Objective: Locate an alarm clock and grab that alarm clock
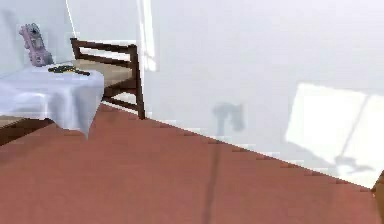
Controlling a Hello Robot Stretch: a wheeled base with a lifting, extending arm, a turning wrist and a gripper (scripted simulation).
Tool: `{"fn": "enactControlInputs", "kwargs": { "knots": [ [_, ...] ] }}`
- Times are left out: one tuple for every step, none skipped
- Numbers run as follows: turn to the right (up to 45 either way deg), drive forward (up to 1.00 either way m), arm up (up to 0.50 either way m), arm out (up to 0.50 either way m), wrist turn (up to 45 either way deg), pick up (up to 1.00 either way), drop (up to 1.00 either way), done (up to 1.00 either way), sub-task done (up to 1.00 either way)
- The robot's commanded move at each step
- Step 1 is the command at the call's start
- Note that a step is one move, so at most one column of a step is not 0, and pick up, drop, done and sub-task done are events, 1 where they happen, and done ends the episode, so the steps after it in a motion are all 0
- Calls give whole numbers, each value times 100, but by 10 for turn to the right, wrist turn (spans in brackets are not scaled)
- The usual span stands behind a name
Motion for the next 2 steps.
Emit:
{"fn": "enactControlInputs", "kwargs": {
  "knots": [
    [-450,0,0,0,0,0,0,0,0],
    [-390,0,0,0,0,0,0,0,0]
  ]
}}
